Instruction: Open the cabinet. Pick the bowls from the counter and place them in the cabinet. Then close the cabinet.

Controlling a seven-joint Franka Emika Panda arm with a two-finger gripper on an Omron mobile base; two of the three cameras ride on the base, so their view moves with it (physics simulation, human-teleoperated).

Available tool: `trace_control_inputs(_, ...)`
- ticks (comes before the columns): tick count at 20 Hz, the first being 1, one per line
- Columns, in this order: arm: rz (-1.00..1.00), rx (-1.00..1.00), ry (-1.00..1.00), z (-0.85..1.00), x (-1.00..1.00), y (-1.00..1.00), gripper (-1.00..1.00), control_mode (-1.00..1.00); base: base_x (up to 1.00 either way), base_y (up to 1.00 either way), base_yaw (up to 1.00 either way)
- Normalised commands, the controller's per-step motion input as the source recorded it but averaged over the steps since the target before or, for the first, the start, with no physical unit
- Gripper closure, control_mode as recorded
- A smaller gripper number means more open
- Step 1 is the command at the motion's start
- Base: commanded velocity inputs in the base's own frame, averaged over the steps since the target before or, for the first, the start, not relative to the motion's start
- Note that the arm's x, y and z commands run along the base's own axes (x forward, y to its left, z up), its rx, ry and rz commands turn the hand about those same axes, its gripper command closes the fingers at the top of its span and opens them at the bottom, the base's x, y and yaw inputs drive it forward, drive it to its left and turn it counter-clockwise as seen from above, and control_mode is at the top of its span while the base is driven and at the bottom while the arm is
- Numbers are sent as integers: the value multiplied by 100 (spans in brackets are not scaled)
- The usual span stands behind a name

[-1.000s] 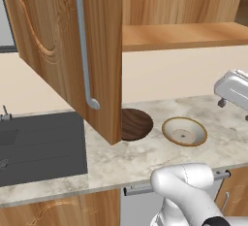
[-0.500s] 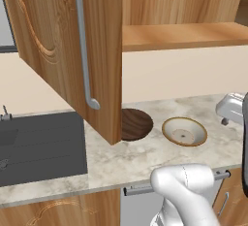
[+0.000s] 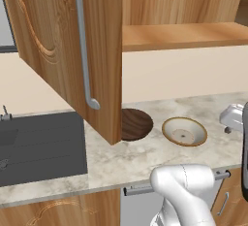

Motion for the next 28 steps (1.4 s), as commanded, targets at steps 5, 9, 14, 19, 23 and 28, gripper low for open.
trace_control_inputs(5,8,0,-1,-12,30,-5,-100,-100,0,0,0)
trace_control_inputs(9,10,0,-2,-17,25,-14,-100,-100,0,0,0)
trace_control_inputs(14,9,1,-7,-26,30,-16,-100,-100,0,0,0)
trace_control_inputs(19,6,0,-5,-29,40,-8,-100,-100,0,0,0)
trace_control_inputs(23,1,0,1,-35,41,-10,-100,-100,0,0,0)
trace_control_inputs(28,0,1,8,-27,49,-22,-100,-100,0,0,0)
